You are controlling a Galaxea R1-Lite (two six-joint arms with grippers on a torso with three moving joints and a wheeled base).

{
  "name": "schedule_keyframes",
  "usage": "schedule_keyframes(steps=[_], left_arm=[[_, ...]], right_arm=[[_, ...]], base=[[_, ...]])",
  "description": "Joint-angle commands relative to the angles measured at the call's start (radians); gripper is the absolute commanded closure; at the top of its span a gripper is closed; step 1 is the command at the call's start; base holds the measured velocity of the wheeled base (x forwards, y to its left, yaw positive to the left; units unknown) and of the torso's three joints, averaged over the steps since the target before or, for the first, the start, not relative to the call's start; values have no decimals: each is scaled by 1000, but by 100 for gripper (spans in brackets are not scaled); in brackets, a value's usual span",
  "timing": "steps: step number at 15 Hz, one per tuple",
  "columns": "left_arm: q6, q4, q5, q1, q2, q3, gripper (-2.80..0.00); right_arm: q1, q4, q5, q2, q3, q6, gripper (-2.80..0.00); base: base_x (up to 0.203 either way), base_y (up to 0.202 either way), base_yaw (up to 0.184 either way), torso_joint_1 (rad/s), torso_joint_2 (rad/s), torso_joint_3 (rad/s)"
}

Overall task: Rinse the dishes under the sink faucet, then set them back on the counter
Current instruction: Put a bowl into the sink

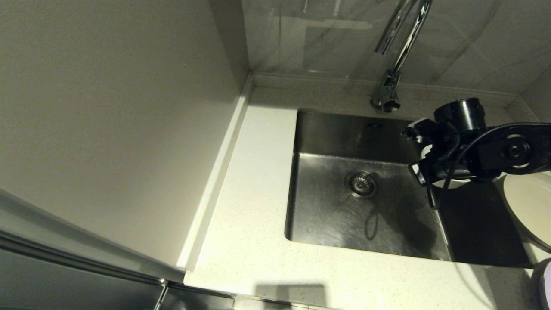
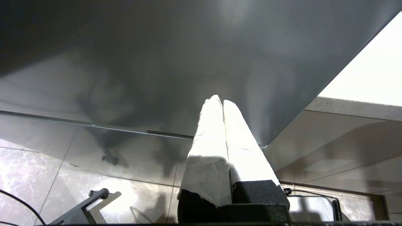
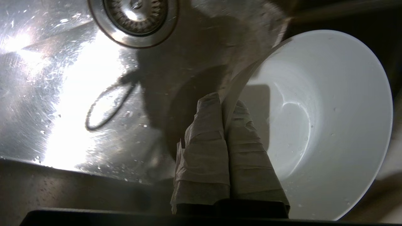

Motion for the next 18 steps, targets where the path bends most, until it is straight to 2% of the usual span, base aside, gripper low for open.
schedule_keyframes(steps=[1, 4, 6, 10, 15, 16, 18], left_arm=[[0, 0, 1, 0, -4, 0, 0], [1, 0, 1, -1, -3, 0, 0], [-1, 0, 1, 0, -3, 0, 0], [0, 0, 1, -1, -3, 0, 0], [-1, 0, 1, 0, -3, 0, 0], [0, 0, 1, 0, -5, 0, 0], [-1, 0, 1, 0, -3, 0, 0]], right_arm=[[1, -60, -3, 132, 12, 10, 0], [0, -199, -2, 289, -11, 16, 0], [0, -242, -3, 382, -86, 22, 0], [-4, -263, -15, 515, -262, 64, 0], [-6, -263, -32, 567, -313, 61, 0], [-6, -263, -38, 585, -335, 61, -280], [-6, -263, -44, 607, -377, 61, -280]], base=[[0, 0, 0, 0, 0, 0], [0, 0, 0, 0, 0, 0], [0, 0, 0, 0, 0, 0], [0, 0, 0, 0, 0, 0], [0, 0, 0, 0, 0, 0], [0, 0, 0, 0, 0, 0], [0, 0, 0, 0, 0, 0]])
